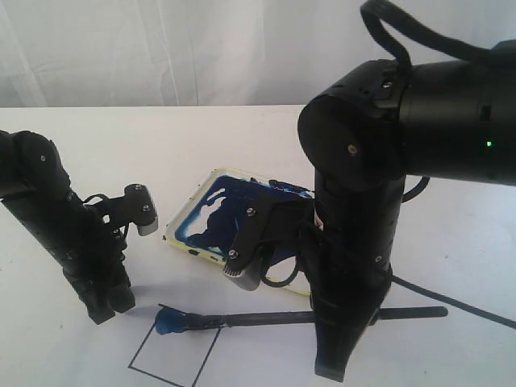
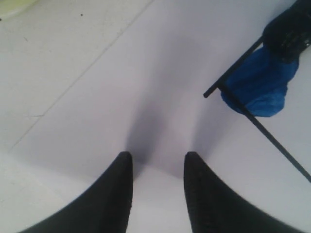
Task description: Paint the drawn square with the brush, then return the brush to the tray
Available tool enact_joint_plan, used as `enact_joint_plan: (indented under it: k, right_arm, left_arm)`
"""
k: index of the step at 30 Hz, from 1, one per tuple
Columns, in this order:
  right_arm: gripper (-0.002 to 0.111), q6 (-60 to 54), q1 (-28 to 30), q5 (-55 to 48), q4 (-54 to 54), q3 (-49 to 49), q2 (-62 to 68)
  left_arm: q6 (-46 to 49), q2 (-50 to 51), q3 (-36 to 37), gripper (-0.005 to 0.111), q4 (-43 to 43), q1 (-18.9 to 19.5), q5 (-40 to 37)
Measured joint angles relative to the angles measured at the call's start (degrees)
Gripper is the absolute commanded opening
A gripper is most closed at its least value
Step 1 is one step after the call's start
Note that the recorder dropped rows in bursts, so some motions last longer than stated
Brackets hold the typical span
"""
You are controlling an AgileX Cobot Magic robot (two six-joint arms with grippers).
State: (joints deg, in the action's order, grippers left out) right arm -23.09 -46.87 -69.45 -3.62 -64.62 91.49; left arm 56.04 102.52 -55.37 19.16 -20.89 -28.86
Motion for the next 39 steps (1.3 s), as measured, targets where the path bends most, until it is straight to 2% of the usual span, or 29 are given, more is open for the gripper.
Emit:
enact_joint_plan:
  k: [10,21,39]
  right_arm:
    - [0.000,0.1,0.0,-0.1,-0.3,0.0,0.0]
    - [0.000,-1.1,0.0,4.9,-0.5,0.0,0.0]
    - [0.000,-1.8,0.0,0.0,-0.6,0.0,0.0]
  left_arm:
    - [0.0,0.0,0.0,0.042,0.0,0.0,0.0]
    - [0.0,0.0,0.0,0.042,0.0,0.0,0.0]
    - [0.0,0.0,0.0,0.042,0.0,0.0,0.0]
